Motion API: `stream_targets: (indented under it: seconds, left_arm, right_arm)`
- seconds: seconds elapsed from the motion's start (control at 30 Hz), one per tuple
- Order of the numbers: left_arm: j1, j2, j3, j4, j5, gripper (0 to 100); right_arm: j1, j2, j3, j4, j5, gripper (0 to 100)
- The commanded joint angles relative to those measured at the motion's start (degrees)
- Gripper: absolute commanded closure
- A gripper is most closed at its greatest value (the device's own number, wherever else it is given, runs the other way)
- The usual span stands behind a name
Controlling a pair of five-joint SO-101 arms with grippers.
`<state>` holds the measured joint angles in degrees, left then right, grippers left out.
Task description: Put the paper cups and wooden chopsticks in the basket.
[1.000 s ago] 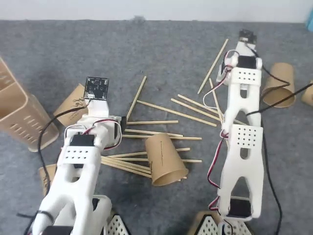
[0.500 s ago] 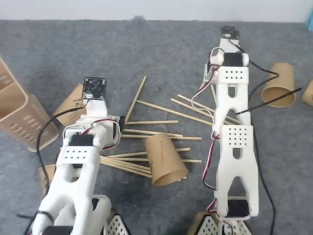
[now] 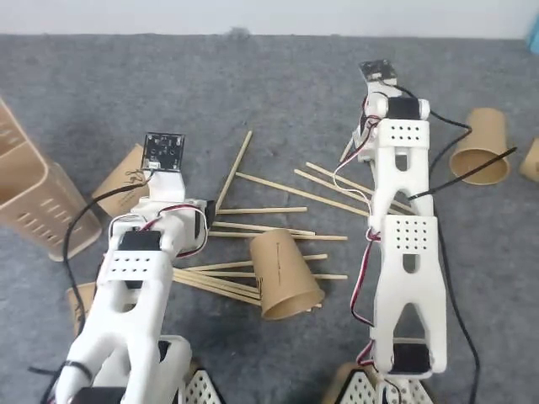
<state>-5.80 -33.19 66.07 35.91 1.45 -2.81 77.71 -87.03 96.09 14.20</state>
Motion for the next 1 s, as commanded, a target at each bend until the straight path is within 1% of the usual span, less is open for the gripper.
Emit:
stream_targets:
  seconds: [0.0, 0.03, 0.3, 0.47, 0.57, 0.67, 0.87, 0.97]
  left_arm:
    - [-0.4, 0.1, -2.8, -1.3, 0.5, 78]
    - [-0.3, 0.1, -2.8, -1.3, 0.4, 78]
    - [-0.2, 0.1, -2.8, -1.3, 0.4, 78]
    - [-0.1, 0.2, -2.6, -2.2, 0.3, 78]
    - [-0.2, 0.2, -2.5, -2.4, 0.3, 78]
    - [-0.2, 0.2, -2.5, -2.4, 0.3, 78]
    - [-0.1, 0.2, -2.5, -2.5, 0.2, 78]
    - [-0.1, 0.2, -2.5, -2.5, 0.2, 78]
  right_arm:
    - [1.6, -1.5, -1.8, 5.6, 4.3, 98.8]
    - [2.2, -2.2, -2.6, 7.2, 4.8, 99.1]
    - [9.9, -13.0, -3.7, 7.0, 5.5, 99.2]
    - [11.0, -21.8, -3.3, 7.2, 12.3, 99.2]
    - [11.2, -28.0, -3.3, 7.2, 14.4, 99.2]
    - [11.6, -34.4, -3.3, 7.3, 13.3, 99.2]
    - [13.3, -43.9, -3.2, 7.3, 7.6, 99.2]
    - [13.6, -47.8, -3.2, 7.3, 2.9, 99.2]
